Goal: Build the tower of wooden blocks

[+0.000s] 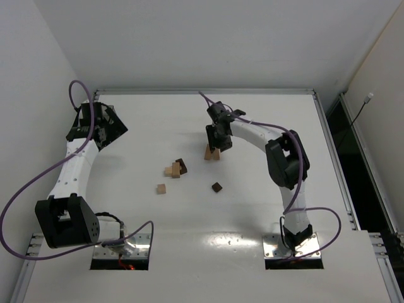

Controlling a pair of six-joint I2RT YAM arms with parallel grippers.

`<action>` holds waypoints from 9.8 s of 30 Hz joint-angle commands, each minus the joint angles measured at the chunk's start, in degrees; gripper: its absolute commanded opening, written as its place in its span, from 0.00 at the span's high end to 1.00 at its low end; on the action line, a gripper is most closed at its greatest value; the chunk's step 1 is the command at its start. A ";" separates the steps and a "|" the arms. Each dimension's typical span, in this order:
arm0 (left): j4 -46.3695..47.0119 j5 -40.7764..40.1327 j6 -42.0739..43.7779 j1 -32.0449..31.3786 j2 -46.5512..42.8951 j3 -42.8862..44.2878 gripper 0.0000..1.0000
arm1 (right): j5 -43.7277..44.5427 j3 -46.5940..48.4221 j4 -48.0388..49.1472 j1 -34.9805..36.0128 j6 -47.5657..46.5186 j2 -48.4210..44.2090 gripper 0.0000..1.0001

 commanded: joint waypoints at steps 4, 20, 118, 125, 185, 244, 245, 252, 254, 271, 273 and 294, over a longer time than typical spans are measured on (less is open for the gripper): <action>1.67 0.98 -0.62 -0.32 -0.69 0.98 0.06 | 0.50 -0.24 -0.04 -0.66 -0.89 -9.18 0.59; 6.33 5.20 8.97 -23.85 11.23 2.46 0.59 | 11.05 -9.20 1.10 -7.08 -8.36 -12.08 0.73; 1.32 -6.50 1.76 -44.97 52.67 30.87 0.55 | 5.25 -18.70 1.63 -17.89 -7.22 -17.80 0.65; 1.84 -4.66 1.23 -44.97 52.04 29.54 0.57 | 5.25 -18.70 1.63 -17.89 -7.22 -17.80 0.65; -6.34 18.20 -4.83 -27.83 -8.08 -25.83 0.47 | -2.48 -32.85 5.23 -16.83 -31.39 -47.24 0.18; -3.87 7.83 -0.97 -31.26 13.29 -15.11 0.59 | -4.24 -32.32 6.29 -17.36 -28.75 -44.51 0.18; -3.87 7.83 -0.97 -31.26 13.29 -15.11 0.59 | -4.24 -32.32 6.29 -17.36 -28.75 -44.51 0.18; -3.87 8.97 -0.97 -31.26 13.81 -15.72 0.67 | -4.24 -32.32 6.29 -17.36 -28.23 -43.99 0.18; -3.34 8.97 -0.97 -31.26 14.34 -15.72 0.70 | -4.24 -32.32 6.82 -17.36 -28.23 -43.99 0.18; -4.40 7.57 -2.11 -35.91 13.81 7.29 1.00 | -3.71 -32.32 6.82 -17.36 -27.17 -43.99 0.19; -4.40 7.57 -2.11 -35.91 13.81 8.09 1.00 | -3.18 -32.32 6.82 -17.36 -27.17 -44.51 0.19; -2.20 6.26 2.20 -37.84 35.51 33.58 1.00 | -4.32 -31.80 6.82 -20.08 -26.12 -42.32 0.19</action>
